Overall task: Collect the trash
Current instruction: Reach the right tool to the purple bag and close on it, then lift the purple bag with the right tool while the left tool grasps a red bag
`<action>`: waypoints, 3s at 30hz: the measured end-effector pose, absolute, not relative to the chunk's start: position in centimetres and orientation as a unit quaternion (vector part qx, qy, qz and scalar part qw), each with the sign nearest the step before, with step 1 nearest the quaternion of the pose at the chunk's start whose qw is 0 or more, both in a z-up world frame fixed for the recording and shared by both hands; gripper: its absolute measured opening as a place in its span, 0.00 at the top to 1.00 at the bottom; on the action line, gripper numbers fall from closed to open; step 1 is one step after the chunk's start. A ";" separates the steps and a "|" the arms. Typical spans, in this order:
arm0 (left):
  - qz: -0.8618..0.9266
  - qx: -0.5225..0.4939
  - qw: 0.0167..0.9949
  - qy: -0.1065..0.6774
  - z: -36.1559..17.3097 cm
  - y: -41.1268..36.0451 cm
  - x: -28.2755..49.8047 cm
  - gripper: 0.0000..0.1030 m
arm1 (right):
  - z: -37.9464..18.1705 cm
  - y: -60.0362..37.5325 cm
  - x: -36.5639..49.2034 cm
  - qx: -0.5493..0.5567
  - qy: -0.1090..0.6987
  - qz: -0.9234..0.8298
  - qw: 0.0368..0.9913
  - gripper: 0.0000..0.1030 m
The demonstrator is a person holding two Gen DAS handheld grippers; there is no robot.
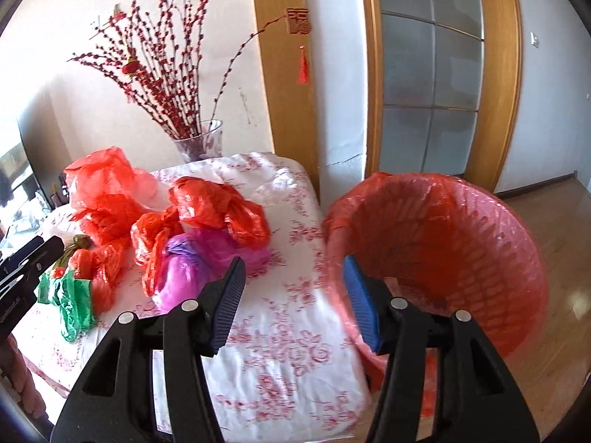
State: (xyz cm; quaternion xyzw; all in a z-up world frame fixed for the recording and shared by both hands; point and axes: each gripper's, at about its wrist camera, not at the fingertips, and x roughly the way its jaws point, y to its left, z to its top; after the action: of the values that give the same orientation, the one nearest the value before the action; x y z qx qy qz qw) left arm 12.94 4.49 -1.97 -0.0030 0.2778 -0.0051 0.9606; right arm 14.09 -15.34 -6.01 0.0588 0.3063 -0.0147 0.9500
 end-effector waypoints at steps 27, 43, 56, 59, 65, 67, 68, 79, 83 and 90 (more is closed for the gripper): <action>0.016 -0.045 0.951 0.304 -3.8 9.2 13.4 0.50 | -9.5 -6.6 19.1 0.022 0.361 0.072 0.930 0.69; -0.012 -0.040 0.950 0.310 -3.9 6.8 14.3 0.50 | -8.7 -9.6 15.8 0.043 0.353 0.072 0.932 0.74; -0.061 -0.035 0.940 0.335 -4.3 1.7 18.5 0.50 | -8.3 -13.6 12.9 0.063 0.336 0.037 0.939 0.74; -0.066 -0.028 0.934 0.349 -4.9 0.6 20.1 0.50 | -8.1 -14.5 12.5 0.069 0.333 0.033 0.940 0.74; -0.071 -0.022 0.919 0.386 -6.6 -0.8 22.8 0.50 | -8.0 -16.3 12.1 0.083 0.328 0.022 0.941 0.74; -0.070 -0.020 0.915 0.398 -7.2 -1.0 23.5 0.50 | -8.0 -16.8 12.0 0.085 0.328 0.019 0.941 0.73; -0.071 -0.020 0.912 0.402 -7.5 -1.0 23.8 0.50 | -8.0 -17.0 12.0 0.087 0.328 0.017 0.941 0.73; -0.083 -0.010 0.911 0.405 -8.4 -2.5 24.5 0.65 | -8.4 -17.6 11.8 0.098 0.328 0.013 0.939 0.73; -0.080 -0.009 0.914 0.397 -8.1 -2.3 24.1 0.78 | -8.3 -17.7 11.8 0.099 0.327 0.012 0.940 0.73; -0.079 -0.022 0.919 0.385 -7.4 -1.1 22.9 0.87 | -8.0 -17.6 11.5 0.098 0.323 0.013 0.941 0.73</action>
State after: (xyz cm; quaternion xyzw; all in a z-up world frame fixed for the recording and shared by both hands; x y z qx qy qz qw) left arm 22.93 -1.11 -7.43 -0.0220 0.3849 -0.0792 0.9193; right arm 11.49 -17.63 -8.02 0.0981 0.3229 0.0127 0.9412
